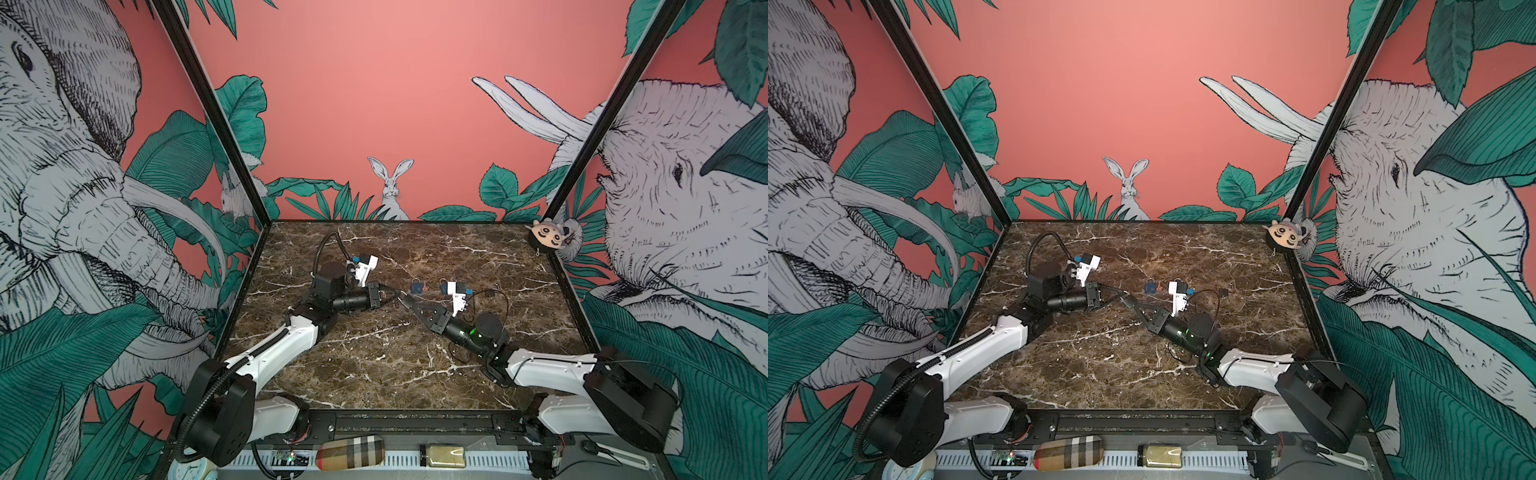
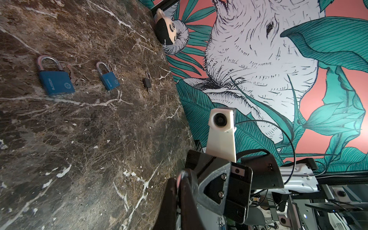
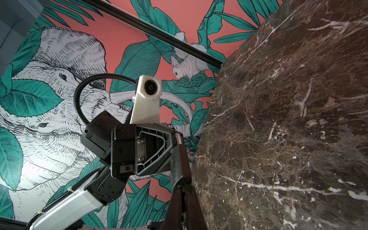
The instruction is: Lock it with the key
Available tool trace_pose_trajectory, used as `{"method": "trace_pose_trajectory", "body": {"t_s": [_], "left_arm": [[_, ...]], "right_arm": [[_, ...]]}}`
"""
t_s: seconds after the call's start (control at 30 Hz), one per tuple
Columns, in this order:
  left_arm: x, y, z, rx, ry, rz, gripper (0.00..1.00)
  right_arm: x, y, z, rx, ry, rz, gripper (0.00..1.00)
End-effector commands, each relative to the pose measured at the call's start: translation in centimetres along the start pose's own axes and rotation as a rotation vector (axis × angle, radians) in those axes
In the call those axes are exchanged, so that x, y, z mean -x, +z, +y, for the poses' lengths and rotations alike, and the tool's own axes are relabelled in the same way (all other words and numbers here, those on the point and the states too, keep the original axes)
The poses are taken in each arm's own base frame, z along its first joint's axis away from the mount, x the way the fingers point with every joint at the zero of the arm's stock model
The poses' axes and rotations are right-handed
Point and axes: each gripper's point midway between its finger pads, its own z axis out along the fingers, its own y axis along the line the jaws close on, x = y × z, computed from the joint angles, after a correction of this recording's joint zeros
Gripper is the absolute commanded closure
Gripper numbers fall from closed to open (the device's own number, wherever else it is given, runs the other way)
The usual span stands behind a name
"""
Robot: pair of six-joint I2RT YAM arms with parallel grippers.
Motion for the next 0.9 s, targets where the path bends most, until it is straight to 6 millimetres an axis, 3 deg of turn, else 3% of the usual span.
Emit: {"method": "trace_pose_trajectory", "body": {"t_s": [0.0, 0.67, 0.87], "left_arm": [[1.1, 0.0, -1.2, -0.027, 0.036, -0.025, 1.00], [2.8, 0.6, -0.5, -0.028, 0.041, -0.099, 1.00], [2.0, 1.7, 0.6, -0.016, 0.046, -0.010, 1.00]], "right_arm": [[0.6, -0.3, 1.6, 0.072, -0.018, -0.029, 1.00], [0.6, -3.4, -0.6, 0.009, -0.015, -0.100, 1.00], [0.5, -6.2, -2.4, -0.083, -0.021, -0.129, 1.00]]}}
